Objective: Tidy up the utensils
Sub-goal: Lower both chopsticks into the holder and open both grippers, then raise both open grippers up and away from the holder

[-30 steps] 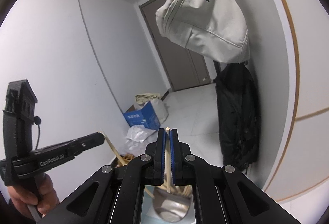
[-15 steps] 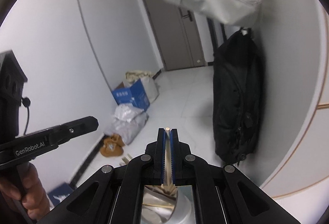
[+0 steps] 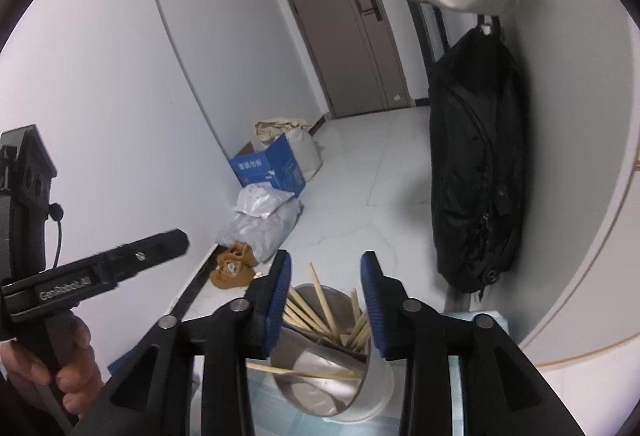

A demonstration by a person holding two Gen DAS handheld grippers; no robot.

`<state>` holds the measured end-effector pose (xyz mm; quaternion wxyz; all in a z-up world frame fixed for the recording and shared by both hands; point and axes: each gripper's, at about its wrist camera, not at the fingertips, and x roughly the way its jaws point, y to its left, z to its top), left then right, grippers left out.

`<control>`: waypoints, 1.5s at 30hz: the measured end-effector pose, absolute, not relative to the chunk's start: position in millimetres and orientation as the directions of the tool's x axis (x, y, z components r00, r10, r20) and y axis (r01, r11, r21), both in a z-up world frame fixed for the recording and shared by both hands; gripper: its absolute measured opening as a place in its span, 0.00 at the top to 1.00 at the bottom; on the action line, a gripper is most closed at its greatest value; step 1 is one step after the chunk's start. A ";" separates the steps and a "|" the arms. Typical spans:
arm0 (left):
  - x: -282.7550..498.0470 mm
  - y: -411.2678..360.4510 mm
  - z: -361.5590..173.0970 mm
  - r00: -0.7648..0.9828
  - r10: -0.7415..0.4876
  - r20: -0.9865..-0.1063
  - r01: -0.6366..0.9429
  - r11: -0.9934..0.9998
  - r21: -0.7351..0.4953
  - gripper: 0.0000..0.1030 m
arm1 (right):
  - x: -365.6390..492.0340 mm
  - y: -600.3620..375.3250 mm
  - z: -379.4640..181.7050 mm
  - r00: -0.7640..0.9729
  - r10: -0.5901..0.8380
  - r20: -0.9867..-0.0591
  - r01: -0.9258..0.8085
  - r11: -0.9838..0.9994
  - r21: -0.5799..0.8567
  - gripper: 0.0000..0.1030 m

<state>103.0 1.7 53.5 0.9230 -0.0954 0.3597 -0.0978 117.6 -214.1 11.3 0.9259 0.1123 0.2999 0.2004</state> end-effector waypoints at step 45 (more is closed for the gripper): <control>-13.3 10.5 2.2 0.882 -0.054 -0.468 0.018 0.997 -0.081 0.15 | -34.5 -229.2 -26.9 0.882 0.401 -0.248 -0.348 0.908 0.234 0.00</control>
